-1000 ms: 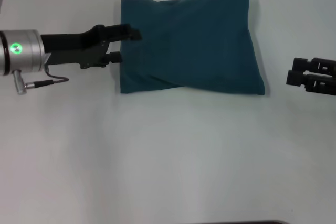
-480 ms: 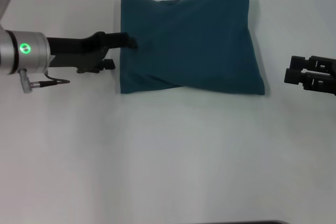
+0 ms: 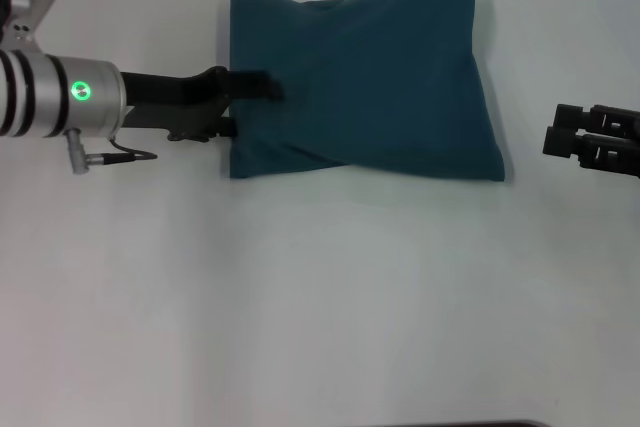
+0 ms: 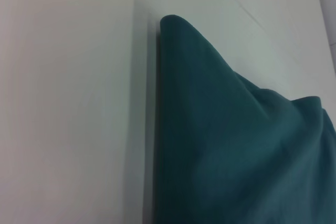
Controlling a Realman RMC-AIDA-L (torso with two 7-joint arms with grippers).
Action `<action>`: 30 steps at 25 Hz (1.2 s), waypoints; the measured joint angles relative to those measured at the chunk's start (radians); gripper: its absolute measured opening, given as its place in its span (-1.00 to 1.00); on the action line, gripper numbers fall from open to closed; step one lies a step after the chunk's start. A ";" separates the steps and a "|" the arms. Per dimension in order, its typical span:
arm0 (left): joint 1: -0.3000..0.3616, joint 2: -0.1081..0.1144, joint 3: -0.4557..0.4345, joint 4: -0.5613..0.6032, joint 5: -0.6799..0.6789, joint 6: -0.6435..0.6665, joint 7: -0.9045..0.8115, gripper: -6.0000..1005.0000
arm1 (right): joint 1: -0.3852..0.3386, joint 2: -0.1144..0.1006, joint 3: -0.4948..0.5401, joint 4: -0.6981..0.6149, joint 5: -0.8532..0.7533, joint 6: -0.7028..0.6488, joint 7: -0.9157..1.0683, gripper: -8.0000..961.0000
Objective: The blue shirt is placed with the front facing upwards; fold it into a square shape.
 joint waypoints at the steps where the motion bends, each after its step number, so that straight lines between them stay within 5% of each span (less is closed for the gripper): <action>1: -0.008 0.000 0.003 0.008 0.003 -0.005 0.000 0.86 | 0.000 0.000 0.002 0.000 0.000 0.000 0.000 0.56; 14: -0.053 0.005 0.077 0.034 0.022 -0.028 -0.023 0.86 | 0.001 0.000 0.036 0.008 0.000 -0.039 0.000 0.56; 19: -0.080 0.000 0.106 0.030 0.067 -0.030 -0.046 0.72 | 0.003 -0.003 0.058 0.012 0.001 -0.055 0.000 0.56; 30: -0.082 -0.006 0.098 0.021 0.088 -0.032 -0.057 -0.21 | 0.003 -0.001 0.061 0.013 0.001 -0.057 0.000 0.56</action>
